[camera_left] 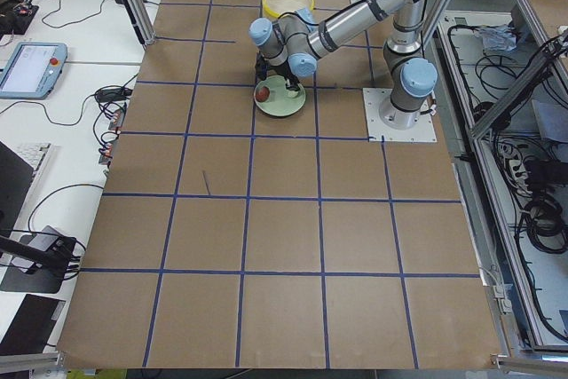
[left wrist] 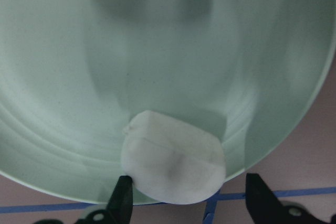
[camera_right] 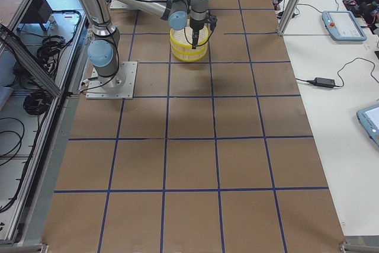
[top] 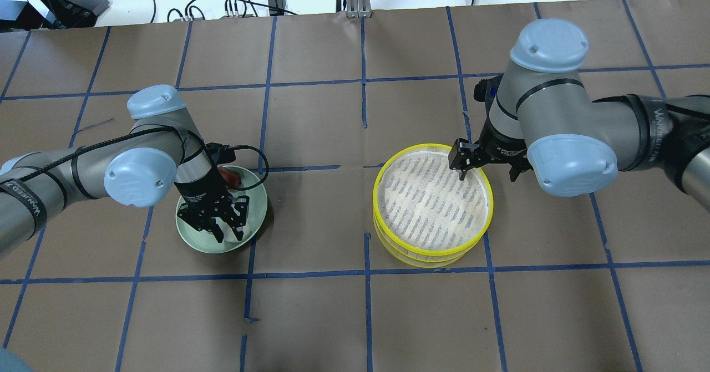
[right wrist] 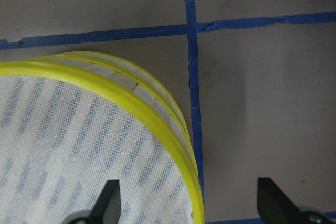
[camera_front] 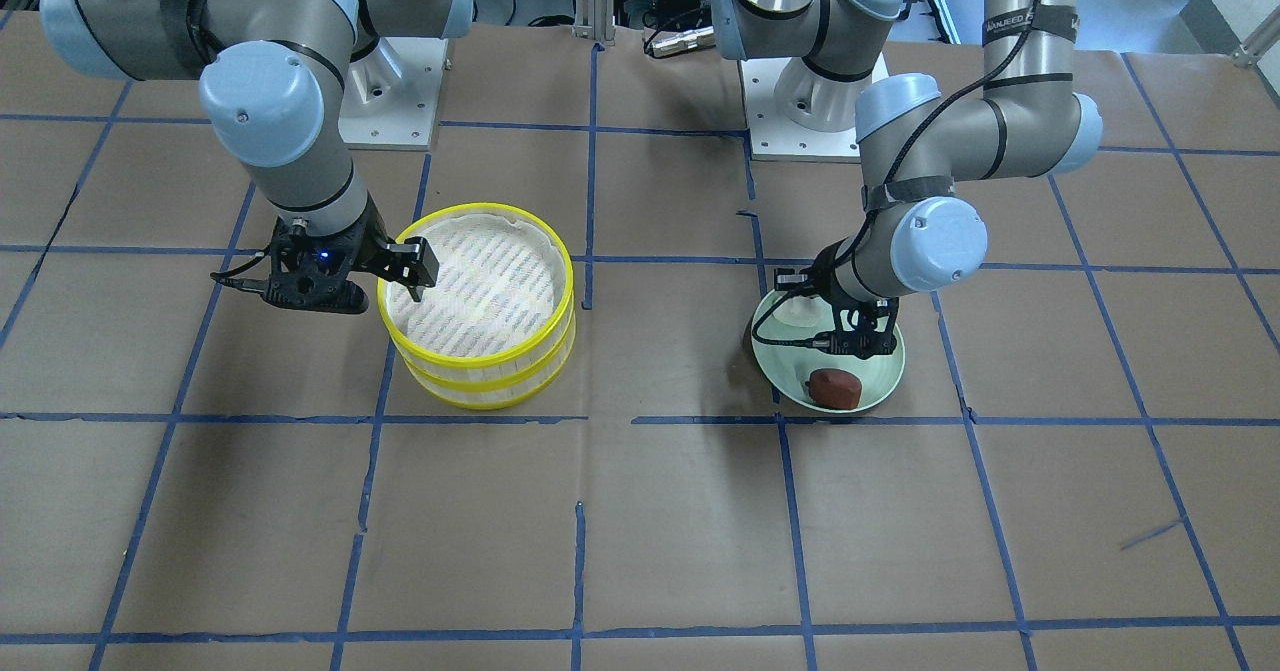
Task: Place buns in different layers of steamer
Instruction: 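Lift the white bun with the left gripper while the right lifts the top tier, then lower the white bun into the bottom steamer tier and open the left gripper, then withdraw the left gripper toward the bowl while the right carries the tier back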
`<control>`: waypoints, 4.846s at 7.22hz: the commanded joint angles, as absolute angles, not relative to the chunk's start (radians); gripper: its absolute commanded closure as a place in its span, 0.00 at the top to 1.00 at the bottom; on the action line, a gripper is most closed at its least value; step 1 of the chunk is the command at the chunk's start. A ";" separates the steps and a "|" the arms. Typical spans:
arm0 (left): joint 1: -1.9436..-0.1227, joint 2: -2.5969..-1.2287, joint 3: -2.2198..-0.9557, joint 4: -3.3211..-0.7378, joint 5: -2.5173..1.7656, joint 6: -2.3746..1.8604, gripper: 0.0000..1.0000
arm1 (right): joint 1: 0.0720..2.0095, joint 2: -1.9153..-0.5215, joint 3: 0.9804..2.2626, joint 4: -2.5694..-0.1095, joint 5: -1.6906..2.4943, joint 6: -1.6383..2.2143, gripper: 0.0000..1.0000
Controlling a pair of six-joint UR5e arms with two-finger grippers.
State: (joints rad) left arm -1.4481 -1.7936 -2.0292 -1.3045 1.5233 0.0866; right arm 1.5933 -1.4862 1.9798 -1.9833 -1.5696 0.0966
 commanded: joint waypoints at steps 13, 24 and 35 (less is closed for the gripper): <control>-1.689 -1.684 -1.758 -1.351 1.428 -0.211 0.10 | 1.582 -1.520 1.991 -1.950 -1.632 0.054 0.10; -2.038 -1.908 -1.755 -0.977 1.345 -0.826 0.89 | 1.083 -1.489 1.894 -1.924 -1.629 -0.456 0.10; -1.395 -1.741 -1.778 -1.298 1.437 0.185 1.00 | 1.598 -1.416 1.821 -1.918 -1.655 -0.021 0.09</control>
